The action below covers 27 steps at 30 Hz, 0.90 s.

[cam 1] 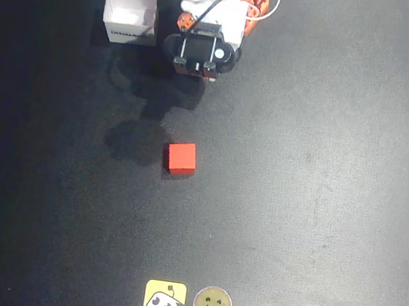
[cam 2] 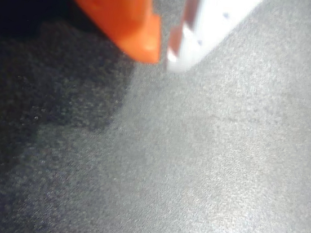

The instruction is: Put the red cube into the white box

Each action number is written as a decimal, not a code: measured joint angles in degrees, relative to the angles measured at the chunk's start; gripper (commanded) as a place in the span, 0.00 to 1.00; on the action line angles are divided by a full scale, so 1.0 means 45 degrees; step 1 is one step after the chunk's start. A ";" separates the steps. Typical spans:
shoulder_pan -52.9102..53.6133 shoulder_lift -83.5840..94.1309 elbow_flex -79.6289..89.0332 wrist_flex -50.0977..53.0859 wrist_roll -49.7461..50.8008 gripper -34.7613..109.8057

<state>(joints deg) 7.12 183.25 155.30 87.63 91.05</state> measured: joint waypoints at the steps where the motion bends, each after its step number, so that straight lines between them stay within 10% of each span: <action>1: 0.0000 0.0000 0.0000 0.0000 0.0000 0.25; 27: -0.0430 0.0000 0.0234 -0.0586 -0.0820 0.36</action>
<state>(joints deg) 5.19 183.25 156.36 84.99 87.36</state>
